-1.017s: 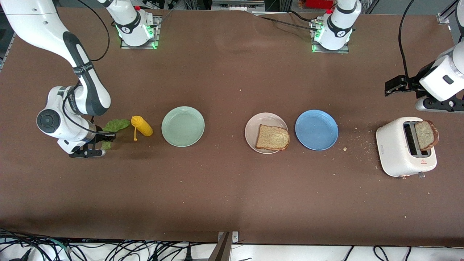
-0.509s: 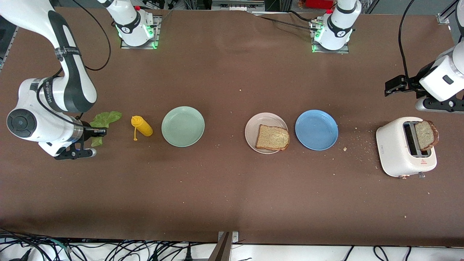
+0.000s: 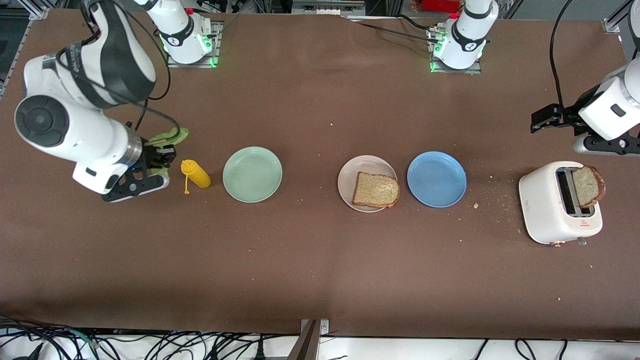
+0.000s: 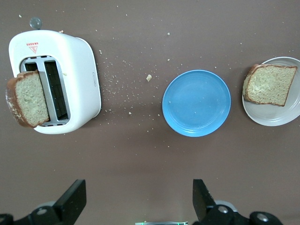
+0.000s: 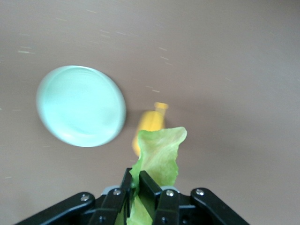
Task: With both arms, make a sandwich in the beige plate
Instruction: 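Lift the lettuce leaf and carry it over the beige plate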
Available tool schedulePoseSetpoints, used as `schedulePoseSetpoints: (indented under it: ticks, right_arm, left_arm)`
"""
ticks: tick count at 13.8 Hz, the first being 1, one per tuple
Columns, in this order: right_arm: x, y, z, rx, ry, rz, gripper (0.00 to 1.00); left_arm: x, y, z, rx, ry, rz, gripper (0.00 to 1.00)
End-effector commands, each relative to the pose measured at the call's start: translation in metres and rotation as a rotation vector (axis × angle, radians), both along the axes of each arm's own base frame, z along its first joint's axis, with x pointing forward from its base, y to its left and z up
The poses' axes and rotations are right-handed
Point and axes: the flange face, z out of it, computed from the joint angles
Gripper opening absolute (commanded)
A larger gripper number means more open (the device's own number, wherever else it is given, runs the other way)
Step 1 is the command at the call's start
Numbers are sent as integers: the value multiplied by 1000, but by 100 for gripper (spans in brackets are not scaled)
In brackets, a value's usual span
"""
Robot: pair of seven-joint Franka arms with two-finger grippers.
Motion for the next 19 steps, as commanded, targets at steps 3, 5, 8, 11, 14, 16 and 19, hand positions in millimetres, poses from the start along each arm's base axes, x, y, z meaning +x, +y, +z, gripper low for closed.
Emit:
schedulePoseSetpoints:
  ticks: [3,5,8,11,14,16,19]
  right_arm:
    - [-43,159,2,100,-85,21,0]
    - [-46,204,-17,190,-139,21,0]
    - [-40,253,-57,388,-179,-29,0]
    - [-40,294,-106,500,-239,-60,0]
    - [-52,334,-145,628,-304,-164,0]
    - [-58,348,-164,662,-310,-189,0]
    - [-70,362,-195,686,-314,-191,0]
  left_arm:
    - [2,3,3,19,0,-14,100]
    - [2,3,3,19,0,-14,100]
    - [2,3,3,19,0,-14,100]
    - [2,3,3,19,0,-14,100]
    - [2,3,3,19,0,-14,100]
    - [2,3,3,19,0,-14,100]
    - [2,4,2,19,2,-12,100]
